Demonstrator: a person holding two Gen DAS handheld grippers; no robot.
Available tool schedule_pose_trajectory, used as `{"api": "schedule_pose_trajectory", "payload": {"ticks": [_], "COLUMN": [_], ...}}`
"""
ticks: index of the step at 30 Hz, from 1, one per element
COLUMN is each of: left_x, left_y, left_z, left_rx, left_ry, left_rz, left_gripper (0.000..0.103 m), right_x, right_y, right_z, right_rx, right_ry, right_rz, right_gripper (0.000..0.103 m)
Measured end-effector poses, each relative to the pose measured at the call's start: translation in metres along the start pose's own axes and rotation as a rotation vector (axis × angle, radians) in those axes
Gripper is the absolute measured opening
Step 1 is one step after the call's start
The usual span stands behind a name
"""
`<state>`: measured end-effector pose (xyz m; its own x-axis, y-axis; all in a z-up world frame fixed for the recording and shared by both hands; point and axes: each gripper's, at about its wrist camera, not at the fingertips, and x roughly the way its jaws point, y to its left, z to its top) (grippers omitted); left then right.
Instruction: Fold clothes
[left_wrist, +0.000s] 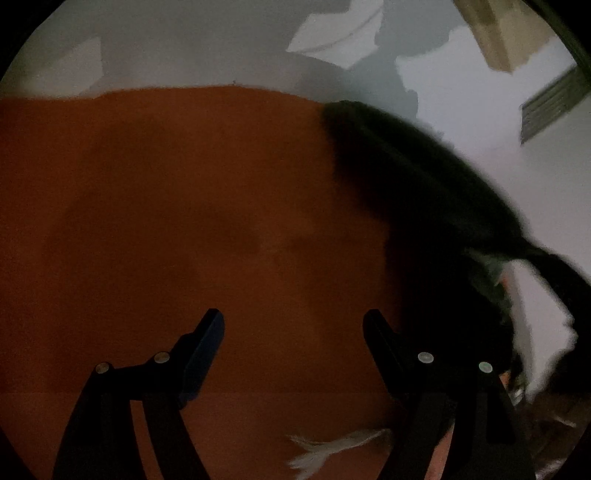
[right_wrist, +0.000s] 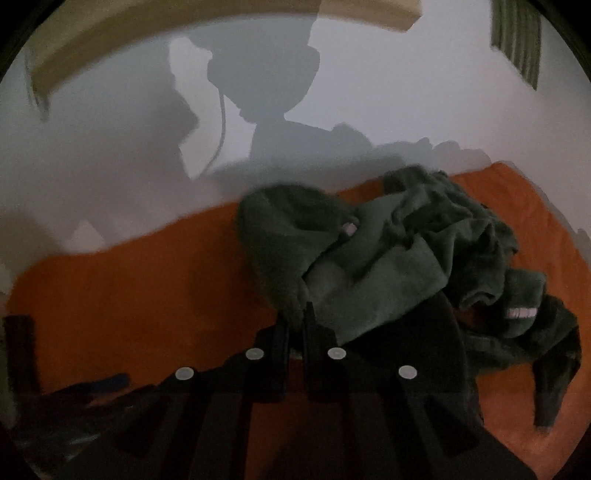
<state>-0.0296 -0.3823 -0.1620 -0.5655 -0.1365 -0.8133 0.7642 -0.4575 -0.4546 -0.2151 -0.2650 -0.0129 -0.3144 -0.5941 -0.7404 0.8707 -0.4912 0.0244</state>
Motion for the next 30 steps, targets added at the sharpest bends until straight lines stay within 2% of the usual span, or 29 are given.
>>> {"api": "schedule_pose_trajectory", "payload": {"ticks": [4, 6, 8, 12, 16, 18, 21, 23, 26, 28, 30], "left_x": [0.000, 0.001, 0.002, 0.004, -0.004, -0.010, -0.017, -0.022, -0.029, -0.036, -0.043], "left_y": [-0.002, -0.003, -0.014, -0.044, -0.078, -0.100, -0.145, -0.173, -0.204, -0.220, -0.224], "left_z": [-0.002, -0.002, -0.008, -0.020, -0.037, -0.057, -0.096, -0.127, -0.170, -0.197, -0.213], "left_rx": [-0.055, -0.083, -0.056, 0.032, 0.101, 0.129, 0.233, 0.314, 0.423, 0.511, 0.548], "left_ry": [0.023, 0.037, 0.044, 0.085, 0.106, 0.123, 0.186, 0.223, 0.241, 0.259, 0.269], "left_rz": [-0.102, -0.158, -0.159, -0.167, -0.217, -0.260, -0.342, -0.368, -0.356, -0.342, -0.337], "left_gripper": [0.078, 0.078, 0.078, 0.078, 0.078, 0.078, 0.078, 0.078, 0.078, 0.078, 0.078], "right_x": [-0.075, -0.121, -0.168, -0.256, -0.327, -0.351, -0.380, -0.404, -0.446, -0.476, -0.505], "right_y": [-0.023, -0.041, -0.064, -0.123, -0.177, -0.202, -0.233, -0.255, -0.299, -0.319, -0.333], "right_z": [0.007, 0.009, 0.008, -0.015, -0.060, -0.082, -0.111, -0.127, -0.152, -0.172, -0.192], "right_rx": [0.061, 0.078, 0.112, 0.213, 0.271, 0.318, 0.376, 0.448, 0.604, 0.658, 0.670], "right_ry": [-0.086, -0.129, -0.167, -0.218, -0.261, -0.256, -0.226, -0.210, -0.207, -0.175, -0.140], "right_rz": [0.022, 0.005, -0.024, -0.120, -0.297, -0.359, -0.441, -0.482, -0.524, -0.576, -0.649], "right_gripper": [0.004, 0.004, 0.004, 0.003, 0.003, 0.003, 0.003, 0.003, 0.003, 0.003, 0.003]}}
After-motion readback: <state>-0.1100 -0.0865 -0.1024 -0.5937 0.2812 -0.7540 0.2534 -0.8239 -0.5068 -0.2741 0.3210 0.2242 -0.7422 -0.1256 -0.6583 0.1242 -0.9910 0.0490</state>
